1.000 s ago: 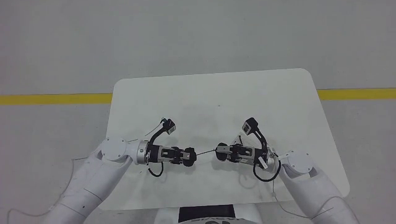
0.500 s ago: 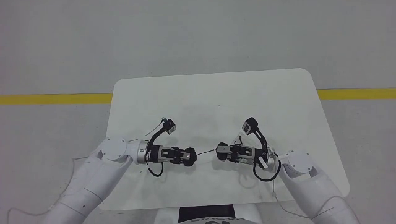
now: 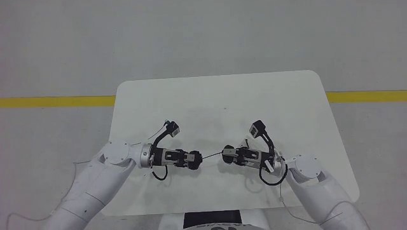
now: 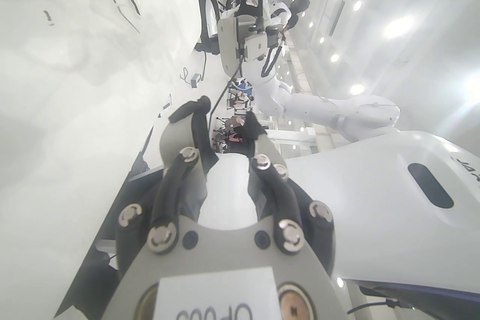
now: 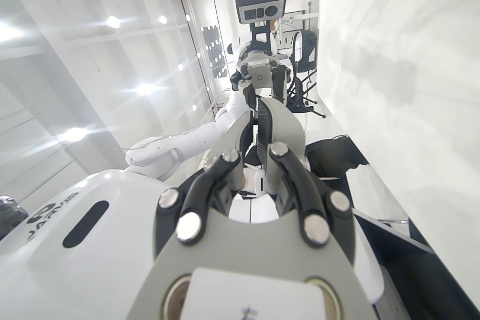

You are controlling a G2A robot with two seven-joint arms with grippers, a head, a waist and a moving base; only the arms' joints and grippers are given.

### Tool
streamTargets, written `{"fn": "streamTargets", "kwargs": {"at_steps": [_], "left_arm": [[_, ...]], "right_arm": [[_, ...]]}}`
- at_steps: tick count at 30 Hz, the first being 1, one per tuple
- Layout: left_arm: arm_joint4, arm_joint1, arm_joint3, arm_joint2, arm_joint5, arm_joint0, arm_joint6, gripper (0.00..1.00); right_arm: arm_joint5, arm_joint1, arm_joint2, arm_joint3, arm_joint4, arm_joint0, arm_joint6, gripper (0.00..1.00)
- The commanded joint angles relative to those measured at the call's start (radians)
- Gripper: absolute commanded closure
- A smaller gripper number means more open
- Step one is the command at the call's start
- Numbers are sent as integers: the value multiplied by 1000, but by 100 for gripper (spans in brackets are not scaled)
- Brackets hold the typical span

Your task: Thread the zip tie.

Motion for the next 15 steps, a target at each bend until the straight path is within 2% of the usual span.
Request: {"fn": "streamTargets", "kwargs": {"at_steps": [1, 15], "left_arm": [[2, 0, -2, -1, 0, 2, 4, 0], [27, 4, -15, -9, 0, 8, 30, 0]], "right_arm": [[-3, 0, 0, 0, 2, -1, -4, 100], [-12, 2, -3, 1, 12, -1, -38, 100]]}}
